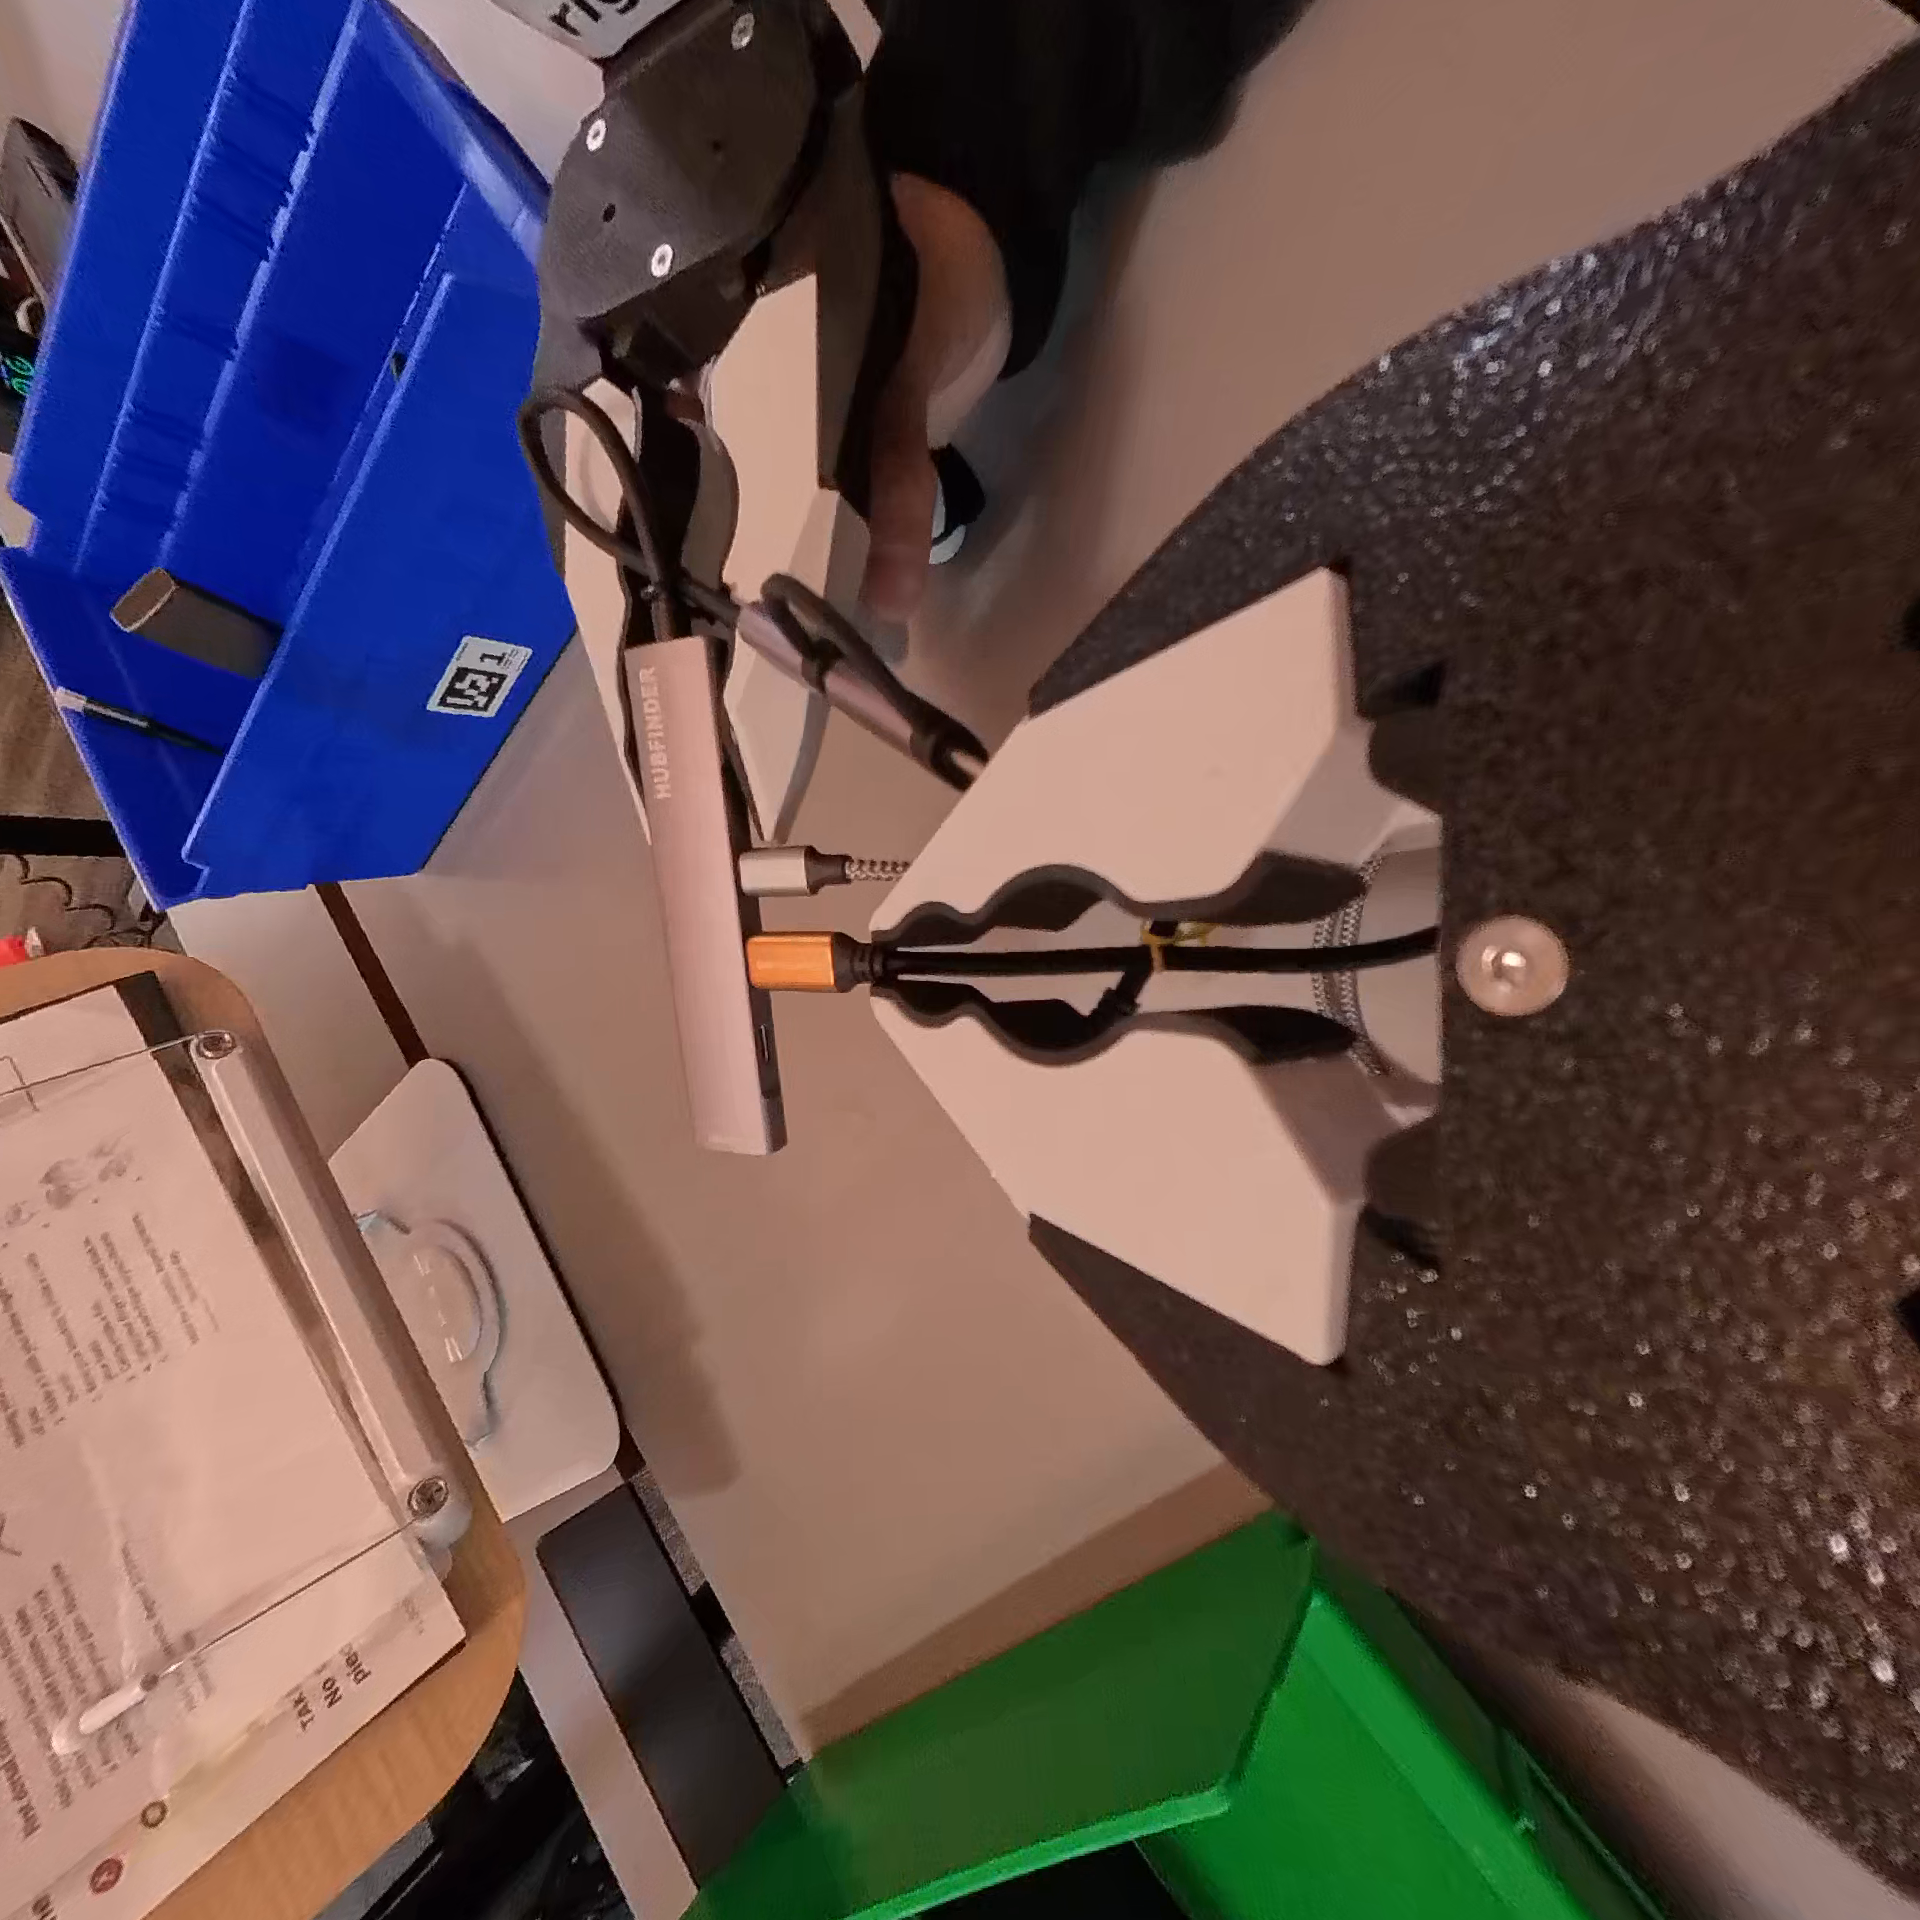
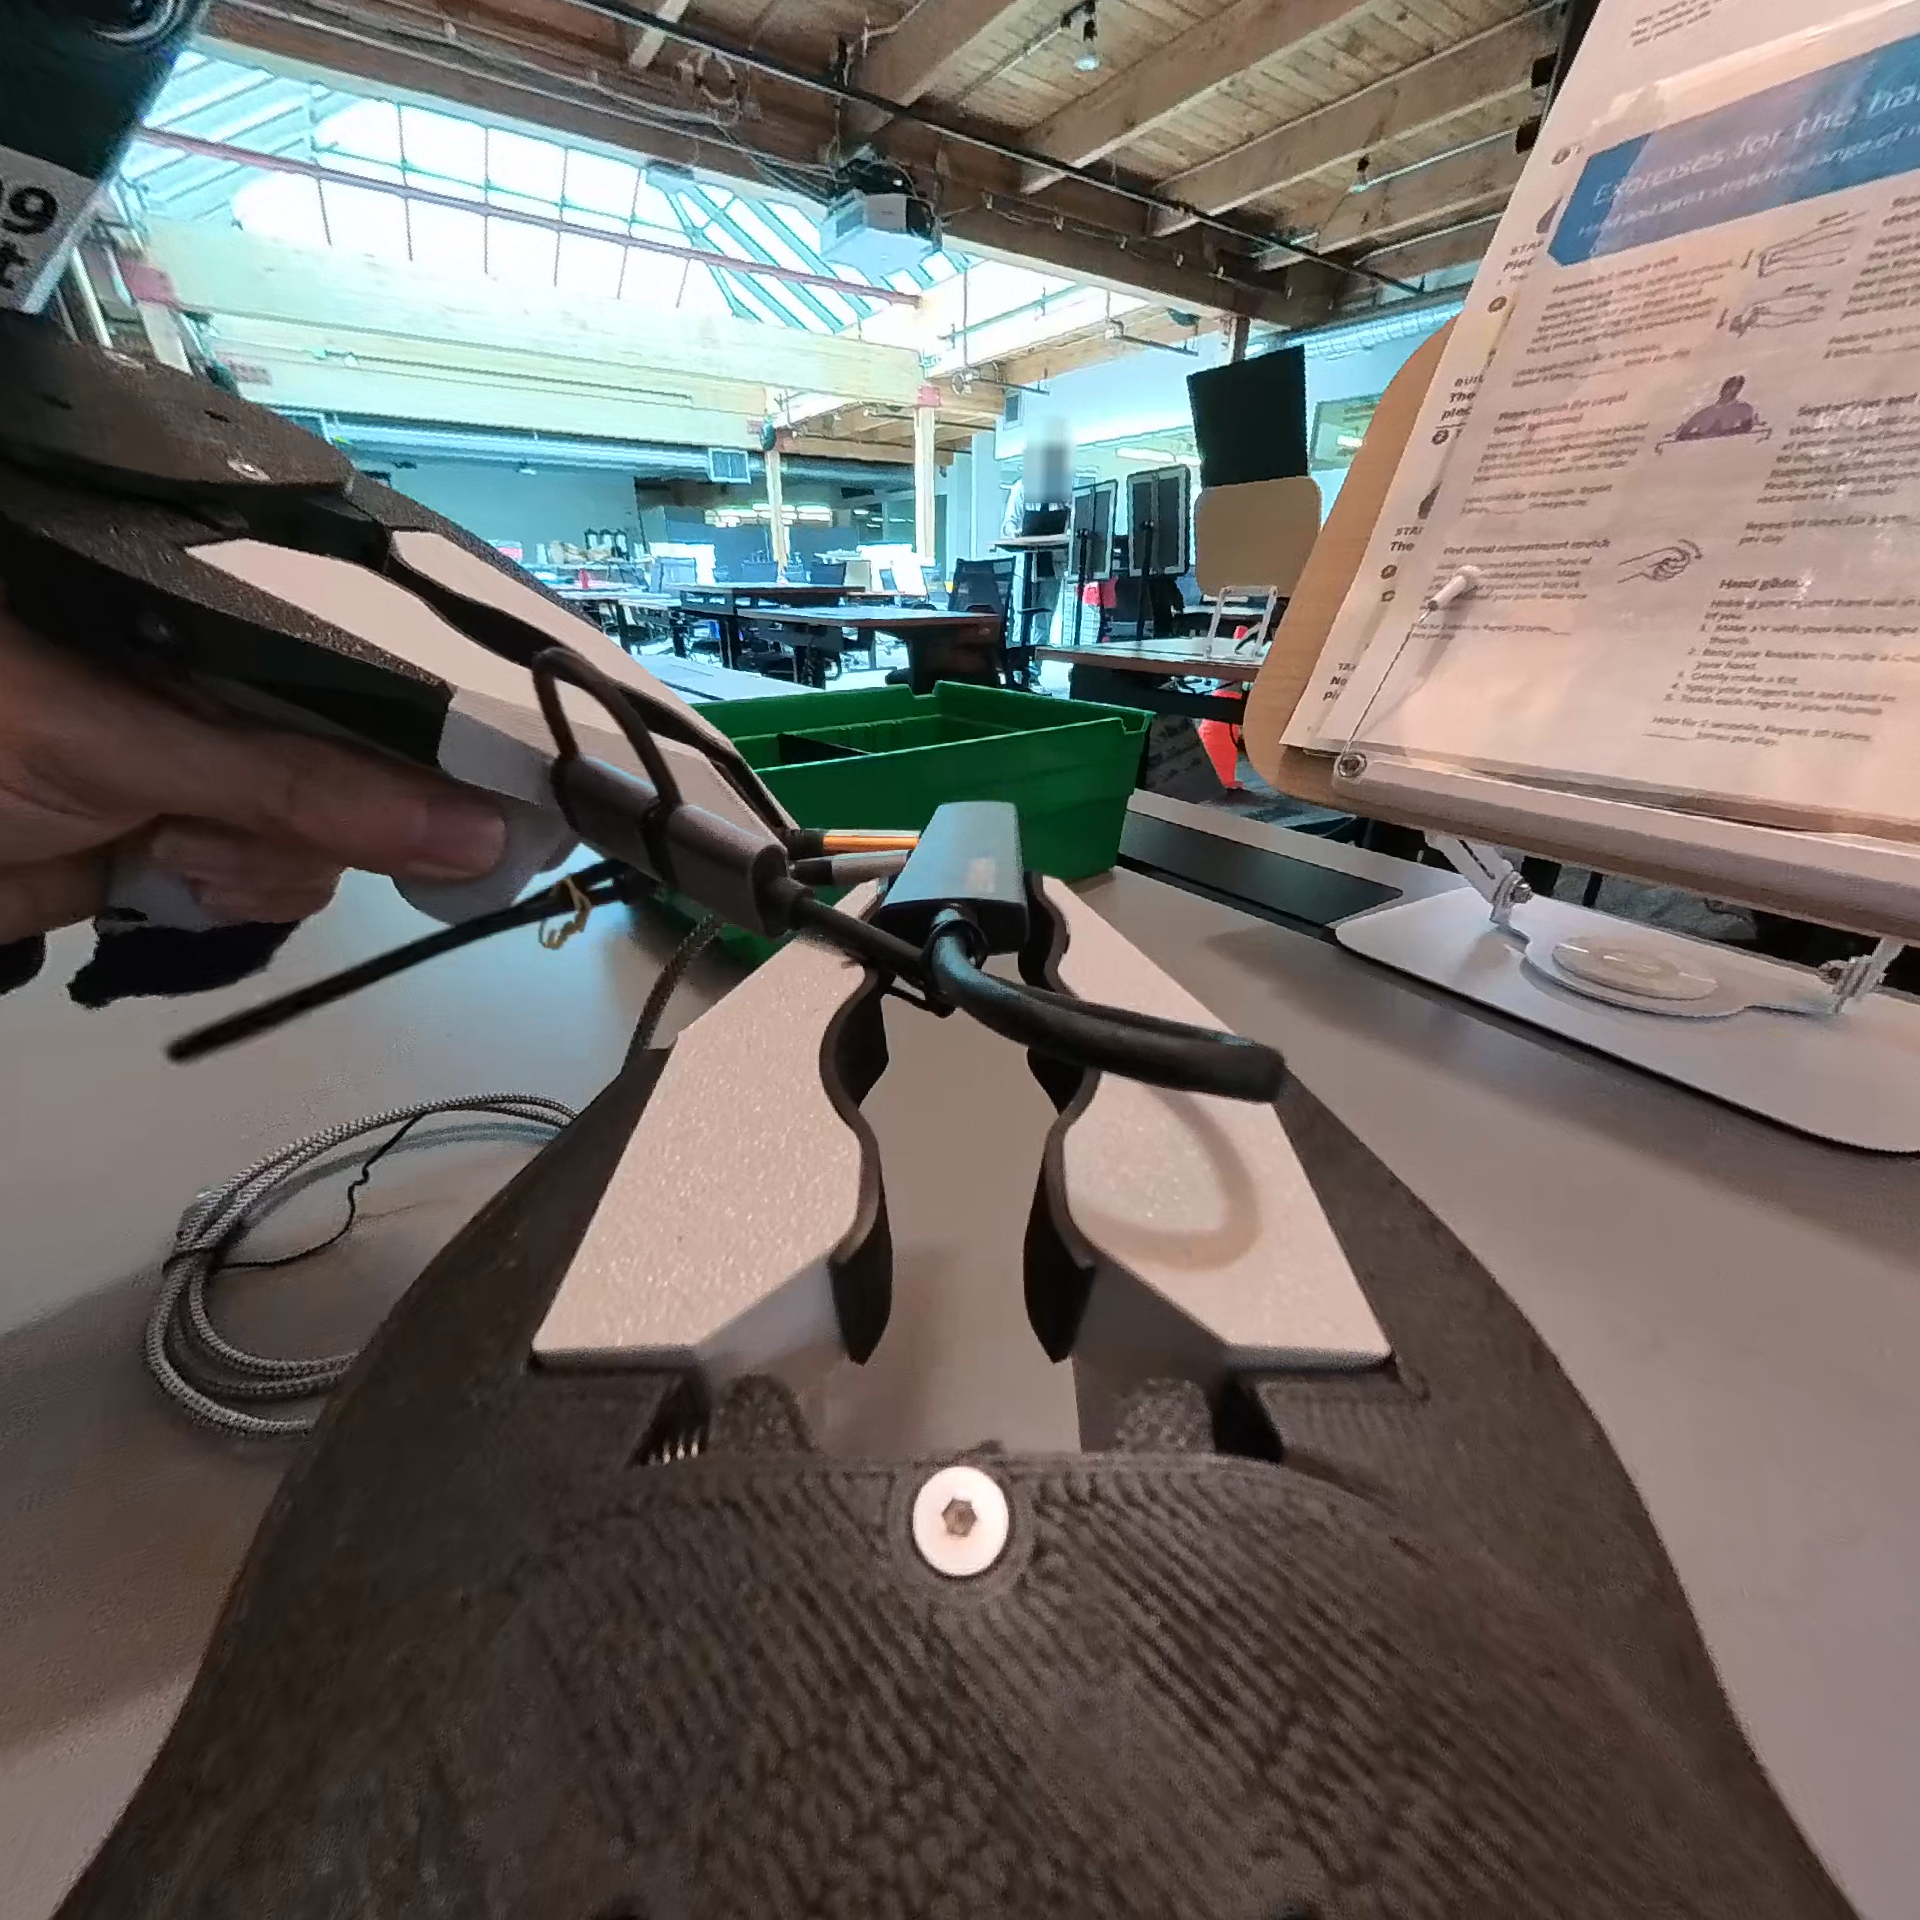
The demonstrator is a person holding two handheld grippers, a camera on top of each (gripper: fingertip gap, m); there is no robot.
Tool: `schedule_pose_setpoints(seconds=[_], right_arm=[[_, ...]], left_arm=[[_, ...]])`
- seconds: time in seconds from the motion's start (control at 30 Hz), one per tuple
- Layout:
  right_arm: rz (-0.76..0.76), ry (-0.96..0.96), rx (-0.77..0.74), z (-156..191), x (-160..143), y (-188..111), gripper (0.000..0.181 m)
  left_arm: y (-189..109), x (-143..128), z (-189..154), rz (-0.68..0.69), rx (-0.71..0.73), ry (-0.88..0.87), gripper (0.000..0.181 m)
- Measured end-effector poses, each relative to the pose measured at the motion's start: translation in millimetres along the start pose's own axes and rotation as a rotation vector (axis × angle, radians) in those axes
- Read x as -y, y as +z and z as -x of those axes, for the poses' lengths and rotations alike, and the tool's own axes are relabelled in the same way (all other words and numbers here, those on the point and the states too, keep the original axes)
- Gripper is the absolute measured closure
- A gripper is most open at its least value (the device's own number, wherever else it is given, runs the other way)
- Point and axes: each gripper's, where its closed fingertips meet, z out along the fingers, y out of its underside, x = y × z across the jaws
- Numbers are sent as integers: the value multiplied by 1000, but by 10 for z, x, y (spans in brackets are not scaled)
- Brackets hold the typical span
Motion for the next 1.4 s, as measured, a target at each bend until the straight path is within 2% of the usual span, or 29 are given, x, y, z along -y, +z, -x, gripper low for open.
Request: schedule_pose_setpoints(seconds=[0.2, 0.3, 0.37, 0.5, 0.6, 0.7, 0.83, 0.97, 1.03, 1.1, 1.2, 1.3, 1.4], right_arm=[[-19, 3, 0, -42, 22, -22, 159], [-98, -34, 19, -44, 204, -78, 159], [-145, -82, 1, -43, 338, -119, 159], [-178, -174, 25, 55, 546, -204, 159], [-213, -224, 8, 80, 759, -281, 159], [-259, -239, -43, 3, 1179, -410, 160], [-307, -248, -28, -22, 2025, -615, 160], [-298, -293, -62, -146, 2898, -820, 160], [-255, -361, -117, -315, 3260, -888, 160], [-197, -463, -240, -620, 3545, -967, 160], [-100, -594, -392, -1112, 3788, -1106, 160], [-12, -667, -503, -1625, 3750, -1215, 159], [127, -693, -616, -2168, 3372, -1282, 159]], left_arm=[[40, 4, -18, -24, -17, 1, 178], [7, 80, -116, -96, -65, 36, 176], [-112, 119, -108, -153, -61, 54, 157], [-447, 107, 122, -297, -17, -37, 118], [-639, -112, 317, -326, -5, -117, 107], [-828, -343, 435, -354, -27, -192, 102], [-833, -823, 686, -264, 15, -262, 100], [-782, -970, 759, -289, -25, -393, 101], [-734, -974, 741, -305, -50, -416, 103], [-668, -979, 703, -299, -63, -403, 104], [-606, -934, 604, -297, -97, -375, 104], [-588, -899, 553, -308, -109, -352, 105], [-580, -887, 502, -307, -127, -340, 105]])
